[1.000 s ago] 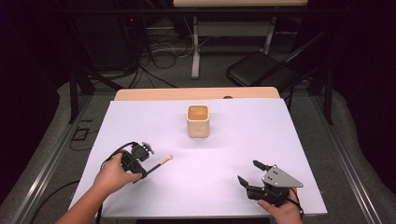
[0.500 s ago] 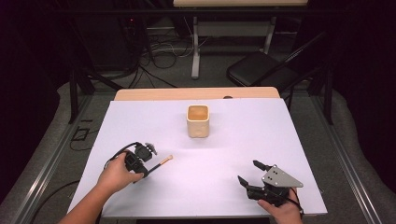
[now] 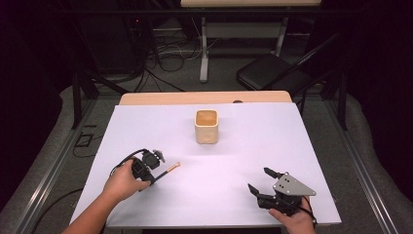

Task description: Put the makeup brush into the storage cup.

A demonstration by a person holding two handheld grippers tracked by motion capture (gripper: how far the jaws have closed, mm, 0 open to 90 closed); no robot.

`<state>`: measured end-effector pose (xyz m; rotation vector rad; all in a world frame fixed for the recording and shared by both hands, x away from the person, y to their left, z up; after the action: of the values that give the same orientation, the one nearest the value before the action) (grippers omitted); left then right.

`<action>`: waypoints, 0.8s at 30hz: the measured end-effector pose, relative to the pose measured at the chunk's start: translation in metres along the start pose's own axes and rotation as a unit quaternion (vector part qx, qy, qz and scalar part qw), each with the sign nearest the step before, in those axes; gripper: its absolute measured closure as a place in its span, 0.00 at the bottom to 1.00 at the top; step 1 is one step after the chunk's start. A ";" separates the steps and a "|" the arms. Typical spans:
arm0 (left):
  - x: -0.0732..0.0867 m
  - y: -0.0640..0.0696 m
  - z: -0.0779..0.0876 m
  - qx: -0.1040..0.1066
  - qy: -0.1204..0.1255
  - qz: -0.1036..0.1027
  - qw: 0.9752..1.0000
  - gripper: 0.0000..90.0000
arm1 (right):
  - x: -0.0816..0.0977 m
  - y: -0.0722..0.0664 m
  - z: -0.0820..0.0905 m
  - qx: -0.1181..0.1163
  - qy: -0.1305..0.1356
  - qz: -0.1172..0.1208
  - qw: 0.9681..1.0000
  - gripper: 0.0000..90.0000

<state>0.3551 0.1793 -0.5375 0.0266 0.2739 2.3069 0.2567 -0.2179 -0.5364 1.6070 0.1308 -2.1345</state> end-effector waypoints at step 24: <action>-0.004 0.000 -0.007 -0.002 -0.017 -0.002 1.000 0.91 | 0.000 0.000 0.000 -0.001 0.000 0.001 1.000 0.27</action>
<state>0.3572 0.1754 -0.5439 0.0639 0.2514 2.3010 0.2566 -0.2180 -0.5365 1.6063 0.1320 -2.1325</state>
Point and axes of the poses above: each handheld gripper's, and its own axes: z roughly backward along the jaws, x roughly out of its underside, y roughly to its right, the point moved 2 cm from there along -z, roughly forward along the jaws, and after that the axes turned 15 degrees about x, right-handed, at the moved point
